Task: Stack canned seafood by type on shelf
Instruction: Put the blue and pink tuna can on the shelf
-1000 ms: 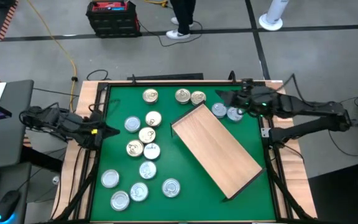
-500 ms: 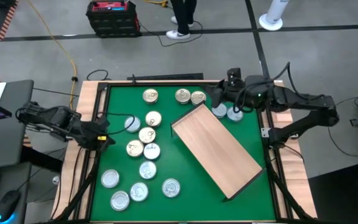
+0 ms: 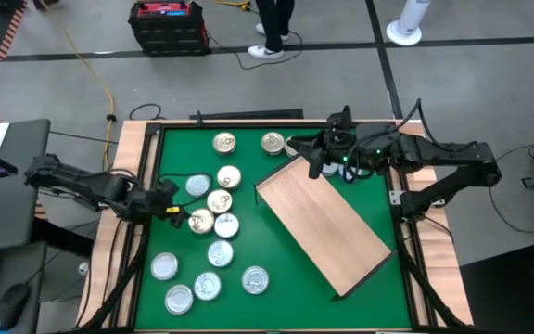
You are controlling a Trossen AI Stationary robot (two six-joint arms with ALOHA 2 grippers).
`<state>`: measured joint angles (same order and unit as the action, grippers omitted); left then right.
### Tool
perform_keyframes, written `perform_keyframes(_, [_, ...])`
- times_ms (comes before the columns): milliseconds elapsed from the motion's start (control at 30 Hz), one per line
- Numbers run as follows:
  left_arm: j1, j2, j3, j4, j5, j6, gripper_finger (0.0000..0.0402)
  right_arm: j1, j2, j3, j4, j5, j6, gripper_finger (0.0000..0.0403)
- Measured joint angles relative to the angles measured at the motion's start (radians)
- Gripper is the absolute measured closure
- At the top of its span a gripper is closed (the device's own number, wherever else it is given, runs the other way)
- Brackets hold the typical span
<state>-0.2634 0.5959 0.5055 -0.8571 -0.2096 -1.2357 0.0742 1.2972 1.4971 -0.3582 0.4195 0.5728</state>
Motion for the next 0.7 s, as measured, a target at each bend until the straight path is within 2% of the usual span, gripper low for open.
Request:
perform_keyframes(200, [0.077, 0.001, -0.046, 0.044, 0.079, 0.045, 0.0248, 0.000, 0.000, 0.000, 0.000, -0.058, -0.014, 0.0280])
perform_keyframes(433, [0.163, 0.008, -0.130, 0.190, 0.161, 0.114, 0.0282, 0.011, 0.002, 0.000, 0.001, -0.062, -0.025, 0.0280])
perform_keyframes(567, [0.202, 0.013, -0.148, 0.183, 0.179, 0.139, 0.0304, 0.025, 0.002, 0.000, 0.004, -0.059, -0.024, 0.0280])
perform_keyframes(700, [0.226, 0.012, -0.148, 0.135, 0.164, 0.170, 0.0343, 0.039, 0.002, 0.000, 0.009, -0.054, -0.024, 0.0280])
